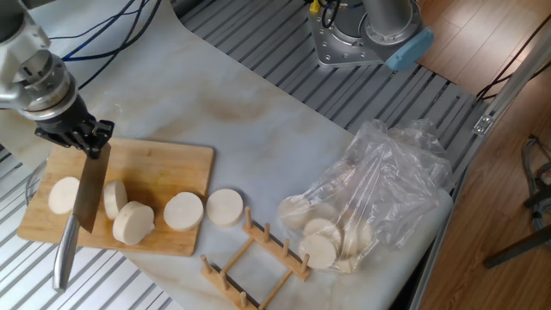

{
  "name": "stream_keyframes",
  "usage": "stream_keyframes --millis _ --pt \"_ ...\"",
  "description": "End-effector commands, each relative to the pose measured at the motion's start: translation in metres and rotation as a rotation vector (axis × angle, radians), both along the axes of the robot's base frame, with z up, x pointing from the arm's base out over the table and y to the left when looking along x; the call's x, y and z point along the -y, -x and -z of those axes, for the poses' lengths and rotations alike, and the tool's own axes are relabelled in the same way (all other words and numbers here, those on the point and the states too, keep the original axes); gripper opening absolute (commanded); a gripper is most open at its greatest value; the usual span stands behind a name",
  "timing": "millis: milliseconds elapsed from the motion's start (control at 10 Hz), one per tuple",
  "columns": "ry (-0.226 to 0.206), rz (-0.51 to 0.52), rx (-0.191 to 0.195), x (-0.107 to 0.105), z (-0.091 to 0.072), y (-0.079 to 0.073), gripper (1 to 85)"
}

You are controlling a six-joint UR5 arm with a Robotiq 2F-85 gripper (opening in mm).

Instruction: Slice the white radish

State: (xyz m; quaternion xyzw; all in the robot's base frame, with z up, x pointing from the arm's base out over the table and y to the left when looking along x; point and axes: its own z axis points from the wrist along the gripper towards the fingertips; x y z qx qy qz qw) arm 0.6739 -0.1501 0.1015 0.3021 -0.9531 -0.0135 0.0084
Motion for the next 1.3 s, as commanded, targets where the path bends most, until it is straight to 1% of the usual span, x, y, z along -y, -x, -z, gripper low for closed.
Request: stream_keyframes --millis 0,200,300,500,700,900,1100,1200 --pt "-0.008 0.003 0.036 0.003 0.005 0.006 1.7" --pt "-0.015 -0.001 0.045 0.002 0.008 0.008 2.7" --pt "-0.015 -0.003 0.033 0.002 0.008 0.011 4.3" --pt "-0.017 -0.004 0.031 0.002 0.013 0.011 8.3" --pt "-0.009 -0.001 0.001 0.004 0.013 0.019 17.7" --pt "-0.015 -0.005 -0.004 0.003 0.015 0.021 28.0" --pt "0.000 -0.007 0.004 0.007 0.019 0.019 27.0" --pt "0.001 -0.004 -0.004 0.008 0.021 0.021 26.0"
